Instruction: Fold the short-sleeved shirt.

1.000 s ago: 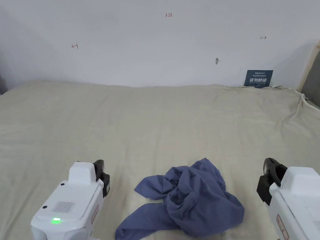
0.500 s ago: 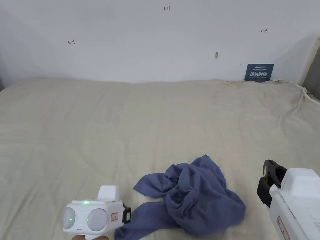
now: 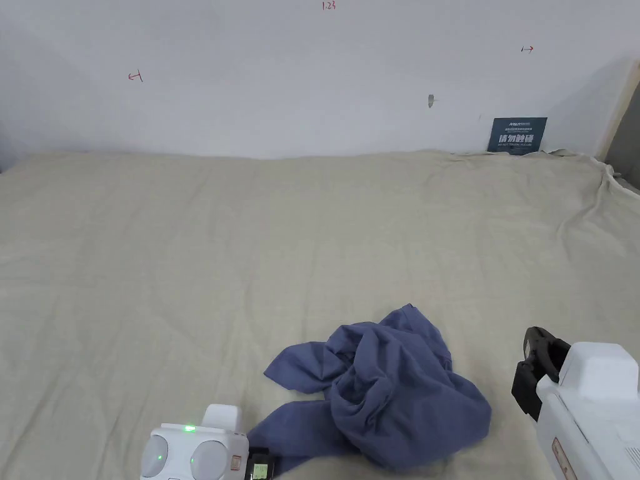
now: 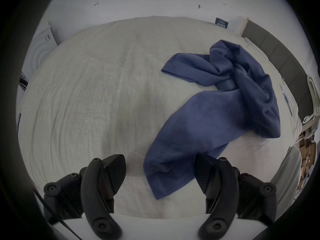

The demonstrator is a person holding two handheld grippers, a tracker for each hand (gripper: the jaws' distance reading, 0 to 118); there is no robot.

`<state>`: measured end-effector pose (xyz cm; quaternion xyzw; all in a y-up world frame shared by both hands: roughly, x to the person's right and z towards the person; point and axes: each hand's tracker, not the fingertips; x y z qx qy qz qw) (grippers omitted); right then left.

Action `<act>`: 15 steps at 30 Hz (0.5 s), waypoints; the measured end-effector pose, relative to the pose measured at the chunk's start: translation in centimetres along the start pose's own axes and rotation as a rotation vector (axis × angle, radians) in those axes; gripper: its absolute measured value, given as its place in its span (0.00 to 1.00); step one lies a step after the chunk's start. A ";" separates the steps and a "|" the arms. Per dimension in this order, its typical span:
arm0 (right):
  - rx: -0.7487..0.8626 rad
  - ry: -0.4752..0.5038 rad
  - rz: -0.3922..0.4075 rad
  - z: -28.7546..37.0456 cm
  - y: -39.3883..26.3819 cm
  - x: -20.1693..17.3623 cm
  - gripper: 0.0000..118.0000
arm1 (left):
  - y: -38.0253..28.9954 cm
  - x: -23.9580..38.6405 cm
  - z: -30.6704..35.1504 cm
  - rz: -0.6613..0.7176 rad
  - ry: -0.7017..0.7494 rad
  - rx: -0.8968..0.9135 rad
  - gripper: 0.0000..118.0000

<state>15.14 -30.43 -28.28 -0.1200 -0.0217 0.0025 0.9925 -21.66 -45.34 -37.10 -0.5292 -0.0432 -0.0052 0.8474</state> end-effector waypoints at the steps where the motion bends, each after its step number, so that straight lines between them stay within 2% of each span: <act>1: -0.002 0.001 0.000 -0.1 0.0 0.0 0.00 | -0.1 0.0 0.0 -0.012 -0.001 0.004 0.65; 3: -0.005 0.002 0.001 -0.2 -0.1 0.1 0.00 | -0.1 0.5 0.4 -0.057 -0.001 0.022 0.58; 4: -0.006 0.001 0.002 -0.2 -0.1 0.1 0.00 | -0.1 0.6 0.6 -0.068 -0.008 0.027 0.47; 5: -0.006 0.001 0.002 -0.3 -0.1 0.1 0.00 | -0.1 0.8 0.8 -0.073 -0.021 0.031 0.31; 7: -0.008 -0.001 0.003 -0.5 -0.1 0.2 0.00 | 0.1 1.0 0.9 -0.071 -0.068 0.042 0.12; 10: -0.014 -0.002 0.000 -0.9 -0.1 0.4 0.00 | 0.3 1.0 0.7 -0.044 -0.105 0.027 0.05; 15: -0.072 0.033 -0.011 -3.4 0.4 0.9 0.00 | 0.9 0.5 3.5 -0.011 -0.148 0.126 0.03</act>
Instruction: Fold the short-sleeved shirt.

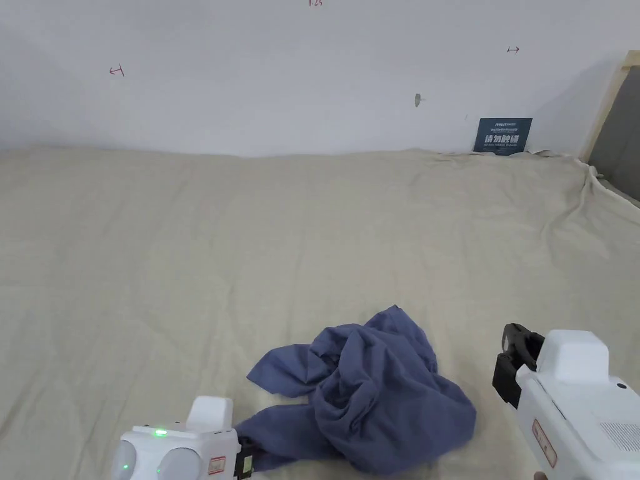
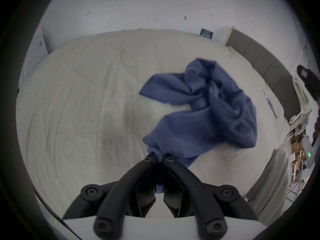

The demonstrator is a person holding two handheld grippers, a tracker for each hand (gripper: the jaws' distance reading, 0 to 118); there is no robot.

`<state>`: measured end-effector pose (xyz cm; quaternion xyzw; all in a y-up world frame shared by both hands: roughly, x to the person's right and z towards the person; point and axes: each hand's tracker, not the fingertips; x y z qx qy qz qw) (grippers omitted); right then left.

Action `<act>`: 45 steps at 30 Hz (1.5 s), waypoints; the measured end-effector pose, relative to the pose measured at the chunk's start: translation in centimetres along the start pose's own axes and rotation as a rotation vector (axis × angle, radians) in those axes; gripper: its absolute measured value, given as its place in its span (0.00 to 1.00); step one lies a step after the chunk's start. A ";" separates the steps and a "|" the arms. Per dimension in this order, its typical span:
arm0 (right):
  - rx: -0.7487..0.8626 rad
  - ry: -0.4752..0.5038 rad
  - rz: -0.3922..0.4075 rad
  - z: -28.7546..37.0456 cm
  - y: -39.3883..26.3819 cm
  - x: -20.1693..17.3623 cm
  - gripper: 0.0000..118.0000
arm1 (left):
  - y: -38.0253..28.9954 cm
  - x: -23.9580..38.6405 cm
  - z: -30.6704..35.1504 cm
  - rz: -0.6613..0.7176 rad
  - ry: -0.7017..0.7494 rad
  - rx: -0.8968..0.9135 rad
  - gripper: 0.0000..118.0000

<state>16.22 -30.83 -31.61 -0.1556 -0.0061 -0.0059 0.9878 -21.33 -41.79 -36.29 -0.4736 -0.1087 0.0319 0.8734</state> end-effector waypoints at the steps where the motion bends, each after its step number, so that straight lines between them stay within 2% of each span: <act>1: -0.018 0.014 -0.008 -0.9 0.2 0.2 0.01 | 0.3 -0.1 0.5 0.006 -0.009 0.012 0.03; 5: -0.171 0.077 -0.013 -6.4 1.1 0.8 0.02 | 1.5 -0.7 2.0 0.022 -0.023 0.058 0.02; 7: -0.240 0.078 -0.016 -9.5 1.1 0.9 0.08 | 1.9 -0.8 2.4 0.021 -0.022 0.076 0.03; 9: -0.298 0.084 -0.024 -12.6 0.7 1.2 0.32 | 2.2 -1.0 2.5 0.026 -0.027 0.085 0.02; 11: -0.370 0.095 -0.050 -15.3 0.2 1.5 0.64 | 2.4 -1.1 2.4 0.027 -0.029 0.087 0.02; 12: -0.407 0.106 -0.066 -16.8 -0.3 1.7 0.72 | 2.4 -1.1 2.4 0.025 -0.030 0.087 0.02; 13: -0.439 0.112 -0.072 -18.0 -0.7 1.8 0.75 | 2.4 -1.2 2.3 0.023 -0.028 0.088 0.02; 16: -0.497 0.100 -0.080 -21.1 -2.2 1.9 0.76 | 2.5 -1.4 2.0 0.022 -0.032 0.081 0.02; 22: -0.623 0.064 -0.081 -25.5 -4.1 1.1 0.76 | 2.8 -1.5 1.9 0.024 -0.041 0.077 0.02; 25: -0.650 0.039 -0.050 -27.6 -5.0 1.1 0.75 | 2.9 -1.6 1.8 0.023 -0.043 0.074 0.02; 26: -0.658 0.043 -0.047 -27.9 -5.1 0.9 0.72 | 2.8 -1.6 1.7 0.022 -0.044 0.073 0.02; 30: -0.685 0.081 -0.025 -29.0 -6.0 0.3 0.45 | 2.8 -1.8 1.5 0.032 -0.047 0.070 0.03; 33: -0.697 0.083 0.002 -28.4 -6.4 -0.9 0.33 | 2.8 -1.9 1.5 0.039 -0.051 0.071 0.02; 34: -0.689 0.075 0.011 -28.3 -6.4 -1.0 0.23 | 2.7 -1.9 1.4 0.040 -0.051 0.072 0.02; 35: -0.685 0.075 0.015 -28.3 -6.5 -0.8 0.01 | 2.7 -1.9 1.5 0.041 -0.052 0.073 0.03; 39: -0.650 0.092 0.009 -27.5 -5.7 0.1 0.01 | 2.3 -1.9 1.8 0.044 -0.055 0.079 0.02; 41: -0.616 0.103 -0.018 -24.9 -4.1 -0.3 0.01 | 2.2 -1.9 2.0 0.052 -0.061 0.086 0.02; 45: -0.511 0.151 -0.008 -21.9 -1.0 0.5 0.00 | 2.5 -2.1 3.1 0.102 -0.107 0.121 0.02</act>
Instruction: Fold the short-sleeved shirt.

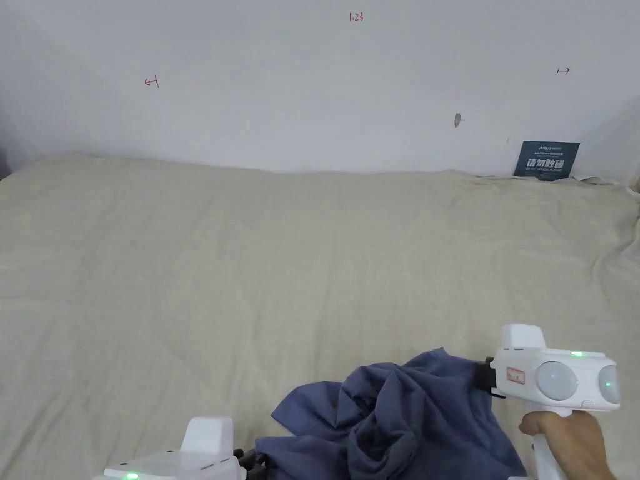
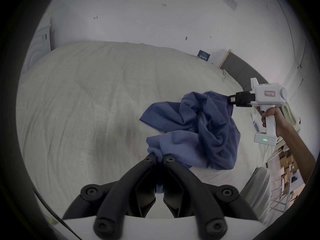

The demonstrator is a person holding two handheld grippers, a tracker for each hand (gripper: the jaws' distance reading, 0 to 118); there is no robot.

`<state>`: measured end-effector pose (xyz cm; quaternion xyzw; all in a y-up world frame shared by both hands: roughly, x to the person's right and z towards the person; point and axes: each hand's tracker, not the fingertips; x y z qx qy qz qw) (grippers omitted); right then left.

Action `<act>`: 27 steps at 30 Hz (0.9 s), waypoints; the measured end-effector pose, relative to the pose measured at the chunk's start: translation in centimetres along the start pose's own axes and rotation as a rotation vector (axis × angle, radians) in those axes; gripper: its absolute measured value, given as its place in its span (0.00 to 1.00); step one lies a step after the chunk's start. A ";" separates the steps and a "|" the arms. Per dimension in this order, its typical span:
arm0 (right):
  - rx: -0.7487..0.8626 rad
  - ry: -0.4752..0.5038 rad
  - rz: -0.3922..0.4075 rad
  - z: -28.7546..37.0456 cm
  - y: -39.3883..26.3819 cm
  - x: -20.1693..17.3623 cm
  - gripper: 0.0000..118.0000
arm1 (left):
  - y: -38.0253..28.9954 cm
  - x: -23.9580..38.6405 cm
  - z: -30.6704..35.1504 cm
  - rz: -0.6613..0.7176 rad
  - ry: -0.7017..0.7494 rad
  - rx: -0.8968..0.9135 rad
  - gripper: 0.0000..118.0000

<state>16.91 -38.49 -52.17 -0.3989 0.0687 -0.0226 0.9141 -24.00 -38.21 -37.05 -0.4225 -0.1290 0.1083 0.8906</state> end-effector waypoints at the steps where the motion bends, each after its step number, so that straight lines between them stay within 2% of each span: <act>1: 0.025 0.010 -0.003 1.2 0.4 0.0 0.00 | 0.2 -0.1 0.3 0.010 -0.014 0.008 0.02; 9: 0.223 0.026 -0.027 11.8 5.4 1.6 0.00 | 4.8 -0.3 4.7 0.077 -0.107 0.153 0.02; 14: 0.339 -0.004 -0.042 18.1 8.5 2.5 0.00 | 9.7 -2.1 8.8 0.083 -0.054 0.286 0.03; 22: 0.443 -0.084 -0.063 23.4 14.2 5.5 0.00 | 18.9 -5.6 14.2 0.113 0.068 0.416 0.02; 27: 0.459 -0.101 -0.064 23.3 18.1 6.2 0.00 | 24.5 -6.8 15.9 0.153 0.084 0.452 0.02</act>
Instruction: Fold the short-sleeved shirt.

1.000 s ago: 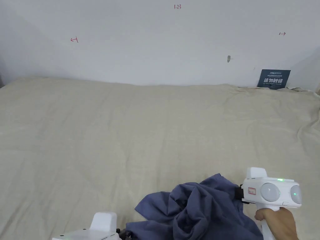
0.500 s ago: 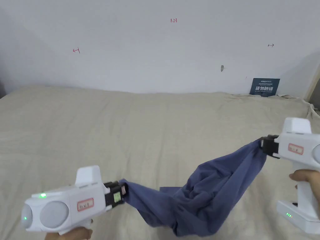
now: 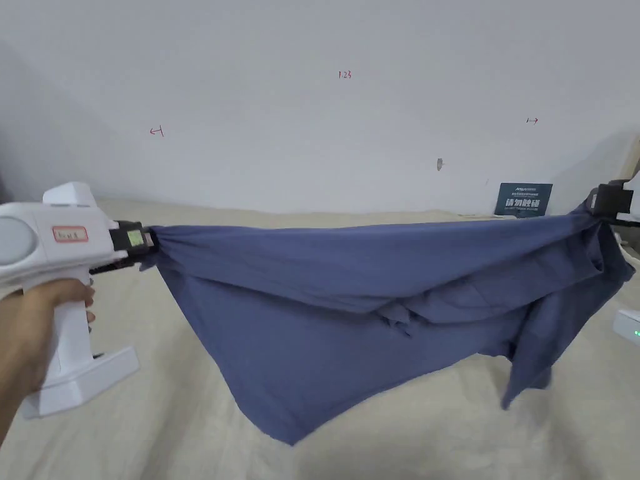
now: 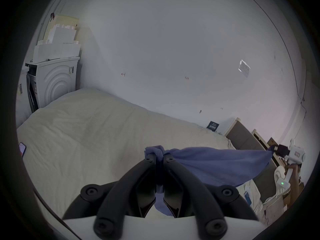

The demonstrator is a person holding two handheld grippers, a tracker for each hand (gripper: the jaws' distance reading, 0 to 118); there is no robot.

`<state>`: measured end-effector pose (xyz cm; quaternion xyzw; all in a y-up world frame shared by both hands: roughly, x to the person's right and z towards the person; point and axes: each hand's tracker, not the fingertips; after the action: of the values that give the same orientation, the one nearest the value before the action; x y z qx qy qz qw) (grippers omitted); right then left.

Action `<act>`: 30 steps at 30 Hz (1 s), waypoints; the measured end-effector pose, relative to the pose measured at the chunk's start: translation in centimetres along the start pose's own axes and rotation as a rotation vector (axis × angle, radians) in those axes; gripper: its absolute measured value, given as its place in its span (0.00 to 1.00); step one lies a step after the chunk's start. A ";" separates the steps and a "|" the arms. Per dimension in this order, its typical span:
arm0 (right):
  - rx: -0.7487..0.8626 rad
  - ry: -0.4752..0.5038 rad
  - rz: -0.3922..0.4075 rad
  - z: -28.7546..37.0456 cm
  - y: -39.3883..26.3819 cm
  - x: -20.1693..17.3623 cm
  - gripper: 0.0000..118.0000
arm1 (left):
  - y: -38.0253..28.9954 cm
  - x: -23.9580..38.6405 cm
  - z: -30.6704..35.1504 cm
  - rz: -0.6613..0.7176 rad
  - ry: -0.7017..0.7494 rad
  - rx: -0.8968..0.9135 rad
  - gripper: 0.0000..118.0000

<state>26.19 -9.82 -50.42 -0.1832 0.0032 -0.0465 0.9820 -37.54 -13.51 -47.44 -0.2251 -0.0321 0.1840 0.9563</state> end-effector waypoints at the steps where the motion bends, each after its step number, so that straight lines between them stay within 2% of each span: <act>1: 0.000 0.008 -0.009 -0.5 0.7 0.0 0.00 | 1.0 0.3 -0.4 -0.005 0.005 0.007 0.02; 10: 0.016 -0.008 -0.003 -6.5 5.3 -1.9 0.01 | 8.5 3.3 -6.1 -0.106 0.079 0.029 0.02; 16: 0.030 -0.025 0.013 -9.2 7.3 -3.2 0.01 | 10.9 4.0 -8.1 -0.129 0.112 0.074 0.02; 24: -0.031 -0.020 0.039 -12.1 2.8 -4.1 0.01 | 6.8 1.2 -10.3 -0.135 0.141 0.015 0.02; 30: -0.156 -0.001 -0.008 -13.8 -5.0 -3.5 0.01 | 0.1 -2.0 -11.3 -0.101 0.158 -0.088 0.03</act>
<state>21.93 -19.09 -61.49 -0.2592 0.0055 -0.0498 0.9645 -37.81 -18.93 -57.60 -0.2788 0.0239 0.1154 0.9531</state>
